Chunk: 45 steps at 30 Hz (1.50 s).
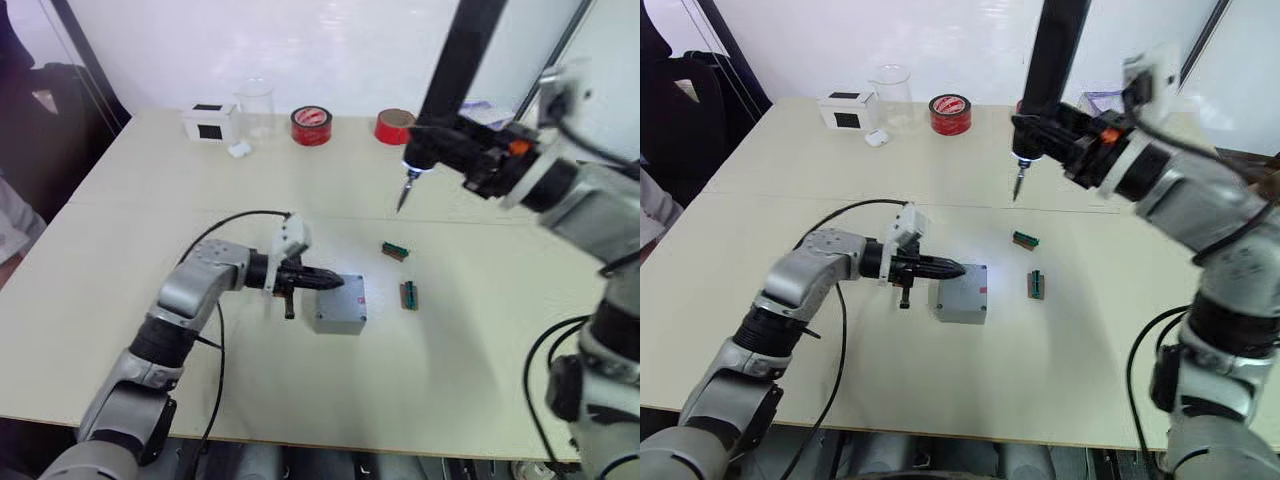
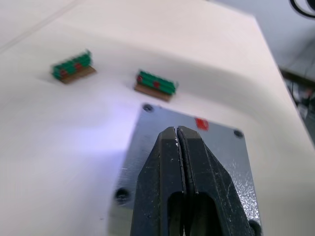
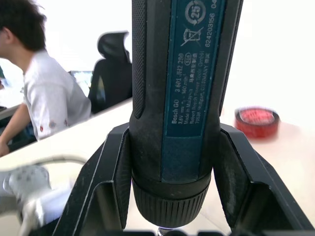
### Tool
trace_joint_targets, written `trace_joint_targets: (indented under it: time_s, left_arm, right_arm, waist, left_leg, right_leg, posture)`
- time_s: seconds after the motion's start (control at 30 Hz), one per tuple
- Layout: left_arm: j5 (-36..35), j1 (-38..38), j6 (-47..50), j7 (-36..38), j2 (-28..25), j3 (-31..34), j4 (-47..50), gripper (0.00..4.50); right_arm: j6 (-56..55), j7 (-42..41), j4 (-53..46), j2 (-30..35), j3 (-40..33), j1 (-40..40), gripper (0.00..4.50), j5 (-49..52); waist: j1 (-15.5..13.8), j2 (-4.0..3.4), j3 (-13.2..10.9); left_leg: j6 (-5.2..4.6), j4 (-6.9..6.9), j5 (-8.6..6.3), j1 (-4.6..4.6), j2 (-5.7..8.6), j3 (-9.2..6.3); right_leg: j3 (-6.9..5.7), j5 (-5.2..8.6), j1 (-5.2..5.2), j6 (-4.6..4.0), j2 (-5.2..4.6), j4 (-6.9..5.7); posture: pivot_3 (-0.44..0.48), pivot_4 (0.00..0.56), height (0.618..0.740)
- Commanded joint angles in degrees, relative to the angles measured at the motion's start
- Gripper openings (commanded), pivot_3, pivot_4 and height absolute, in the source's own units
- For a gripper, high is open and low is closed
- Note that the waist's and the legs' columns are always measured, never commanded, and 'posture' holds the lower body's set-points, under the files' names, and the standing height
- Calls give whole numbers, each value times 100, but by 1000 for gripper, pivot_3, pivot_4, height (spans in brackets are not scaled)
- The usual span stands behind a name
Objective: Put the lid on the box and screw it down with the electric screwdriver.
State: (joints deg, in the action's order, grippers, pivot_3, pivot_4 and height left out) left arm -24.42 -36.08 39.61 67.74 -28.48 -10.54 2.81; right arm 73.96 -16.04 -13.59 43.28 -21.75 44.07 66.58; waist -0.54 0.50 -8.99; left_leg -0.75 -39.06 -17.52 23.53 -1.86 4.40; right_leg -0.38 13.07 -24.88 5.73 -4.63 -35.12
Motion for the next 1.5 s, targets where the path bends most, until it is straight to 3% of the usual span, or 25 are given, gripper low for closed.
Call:
trace_joint_targets:
  time_s: [0.03,0.17,0.3,0.73,0.8,0.97,1.1,1.33,1.5]
  left_arm:
    - [-370,86,220,290,-519,230,860,0]
    - [-522,347,264,486,-1064,155,1643,0]
    - [-538,626,211,404,-1218,18,2124,0]
    - [-747,941,444,-150,-1218,-15,2522,0]
    - [-770,967,453,-158,-1292,19,2485,0]
    - [-789,985,402,-128,-1463,97,2247,0]
    - [-822,1039,350,-92,-1589,259,1957,0]
    - [-1247,1466,751,-407,-1862,1213,1734,0]
    - [-1677,2444,1315,-729,-2122,1912,2175,0]
  right_arm:
    - [1198,101,634,733,-16,-20,1753,-9]
    - [1854,48,1378,1576,486,-629,1753,312]
    - [1854,35,2001,2014,1032,-963,1753,426]
    - [1854,-295,3038,1969,2062,-489,1753,-746]
    - [1811,-412,3084,1908,2149,-506,2763,-1034]
    - [1726,-733,3007,1799,2197,-485,4467,-1516]
    - [1214,-1082,2695,1943,2298,-540,4467,-1963]
    - [99,-2315,1240,2198,990,-965,4467,-1663]
    - [-417,-3211,-970,1513,-540,-2991,4467,-715]
  waist:
    - [-3,-14,-15]
    - [-13,-21,-37]
    - [4,-21,-42]
    - [125,-18,-44]
    - [121,-18,-44]
    - [113,-18,-43]
    - [118,-17,-43]
    - [124,-18,-44]
    - [95,-2,-42]
  left_leg:
    - [-1,0,0,1,2,3]
    - [-5,-1,-3,6,8,13]
    - [-6,-9,-4,8,16,20]
    - [-2,-14,-1,-2,12,17]
    - [-1,-14,-1,-2,12,16]
    - [-1,-15,-1,-2,12,16]
    - [-1,-16,0,-2,13,17]
    - [-1,-13,0,-3,8,16]
    - [0,-8,-1,-9,2,0]
  right_leg:
    - [1,0,-1,0,-4,2]
    - [12,9,-5,-16,-13,8]
    - [21,10,-5,-18,-13,11]
    - [24,1,-5,2,5,0]
    - [24,1,-4,3,5,0]
    - [24,1,-1,3,5,0]
    - [23,1,0,2,4,1]
    - [22,0,-6,9,6,-6]
    - [10,6,8,20,7,-9]
  posture:
    - [0,150,740]
    - [0,150,740]
    - [0,150,740]
    - [0,150,740]
    - [0,150,740]
    - [0,150,740]
    - [0,150,740]
    - [0,150,740]
    - [0,150,740]
